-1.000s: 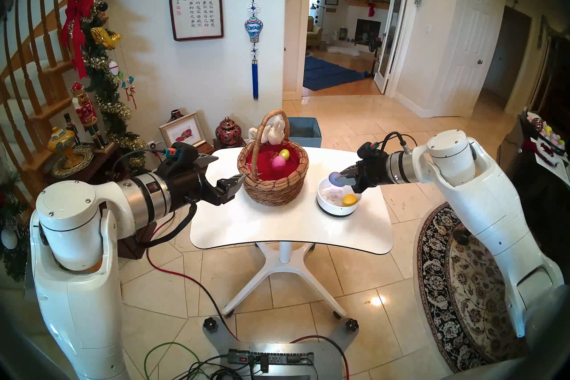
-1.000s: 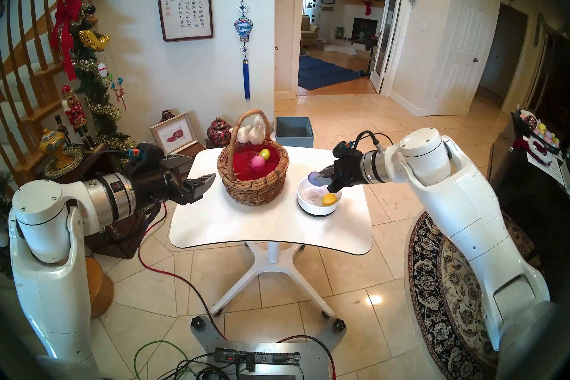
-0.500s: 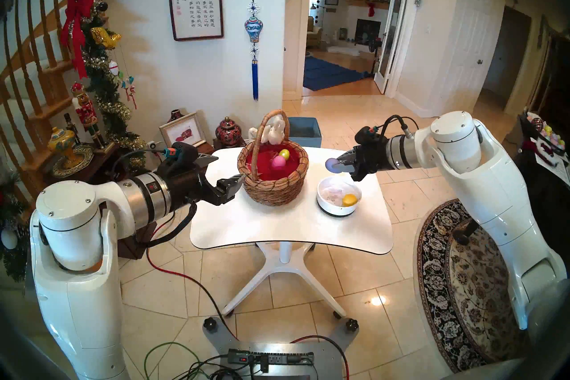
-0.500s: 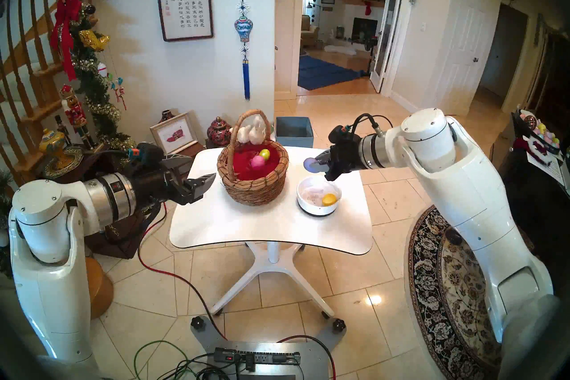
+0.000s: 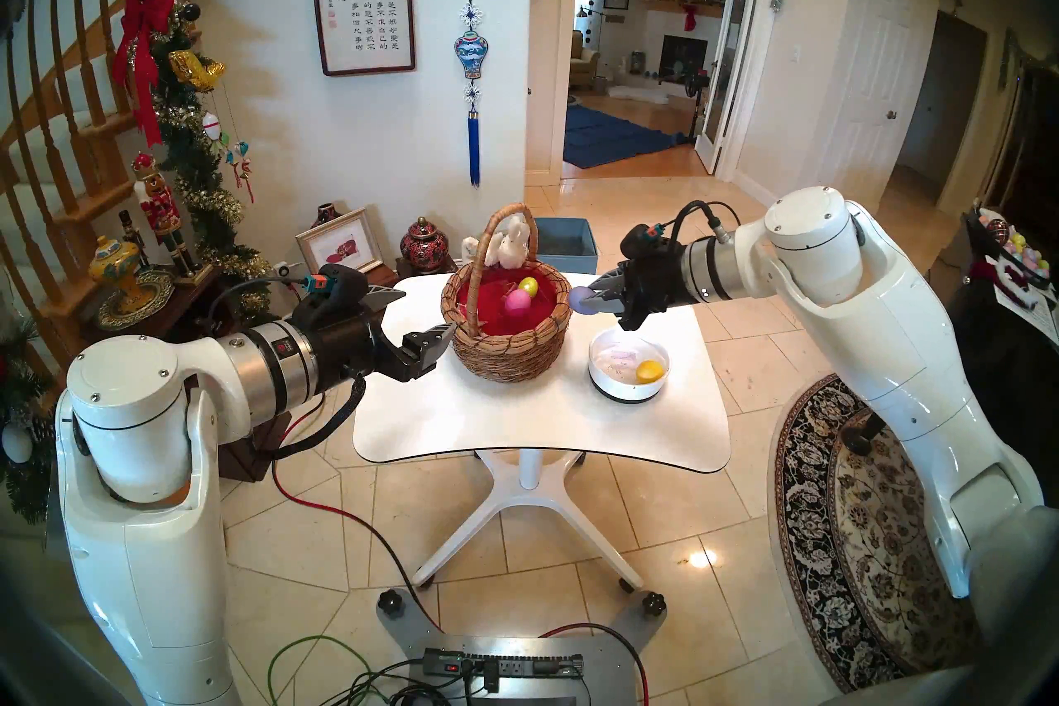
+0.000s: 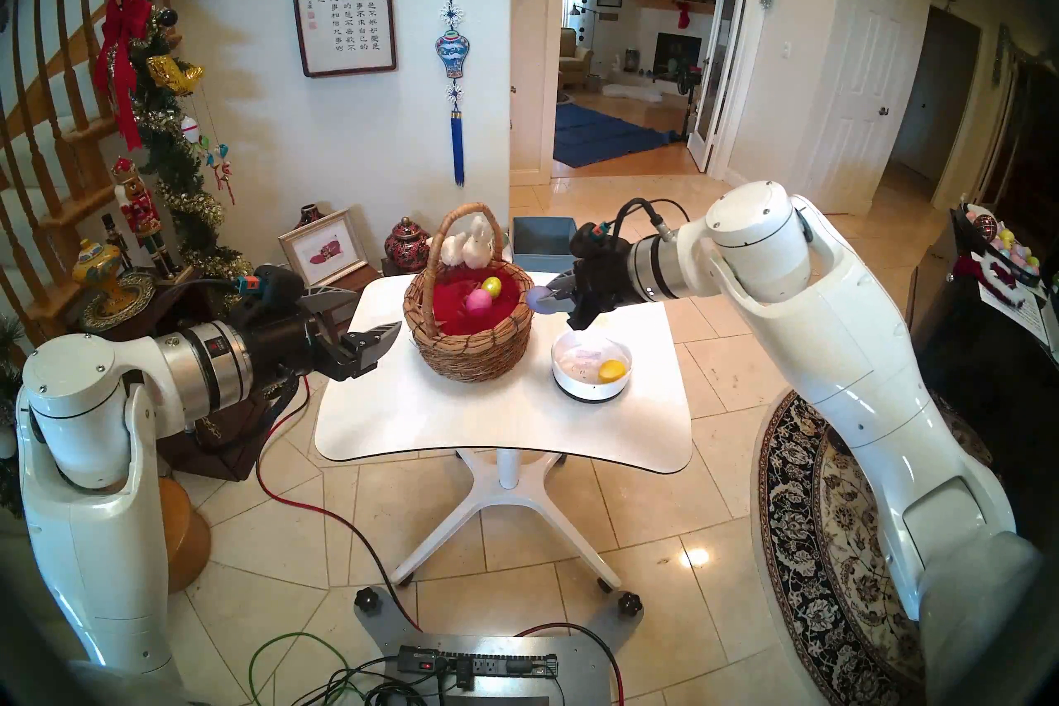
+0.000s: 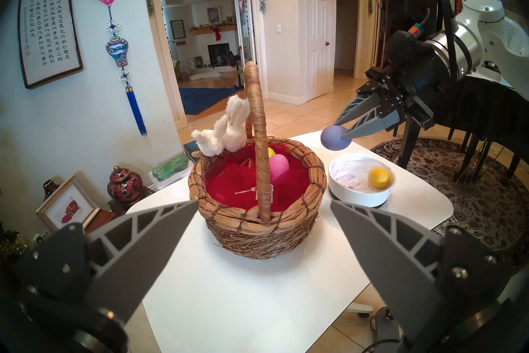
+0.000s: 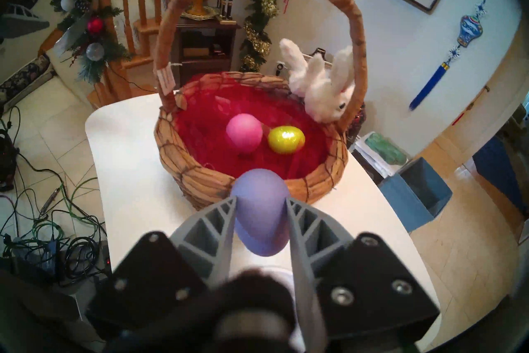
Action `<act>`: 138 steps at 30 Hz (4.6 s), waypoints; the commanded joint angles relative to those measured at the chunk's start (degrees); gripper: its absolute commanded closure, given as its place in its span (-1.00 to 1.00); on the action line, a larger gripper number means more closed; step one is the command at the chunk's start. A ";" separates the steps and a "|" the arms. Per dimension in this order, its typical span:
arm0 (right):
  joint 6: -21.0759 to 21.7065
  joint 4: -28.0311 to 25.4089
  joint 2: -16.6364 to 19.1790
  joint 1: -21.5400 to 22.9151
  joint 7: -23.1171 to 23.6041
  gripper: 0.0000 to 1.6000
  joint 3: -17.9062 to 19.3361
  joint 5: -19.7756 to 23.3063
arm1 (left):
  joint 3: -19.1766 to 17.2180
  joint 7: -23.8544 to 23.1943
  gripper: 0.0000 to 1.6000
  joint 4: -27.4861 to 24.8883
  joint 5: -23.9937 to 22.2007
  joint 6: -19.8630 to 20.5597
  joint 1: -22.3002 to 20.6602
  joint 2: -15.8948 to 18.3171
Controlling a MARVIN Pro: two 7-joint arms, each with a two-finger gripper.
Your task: Put easter egg into basket
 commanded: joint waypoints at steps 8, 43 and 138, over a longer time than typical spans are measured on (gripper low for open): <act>-0.93 3.92 -5.52 7.76 0.42 0.47 -3.21 -2.01 | 0.12 -0.03 -1.00 -0.29 0.00 -0.03 -0.10 0.04; -17.34 19.06 -12.18 13.59 6.73 0.46 -7.42 -2.19 | 0.13 -0.02 -1.00 -0.30 0.01 -0.02 -0.10 0.05; -29.34 39.39 -21.95 19.22 11.71 0.09 -10.37 -5.70 | 0.13 -0.02 -1.00 -0.30 0.01 -0.01 -0.10 0.05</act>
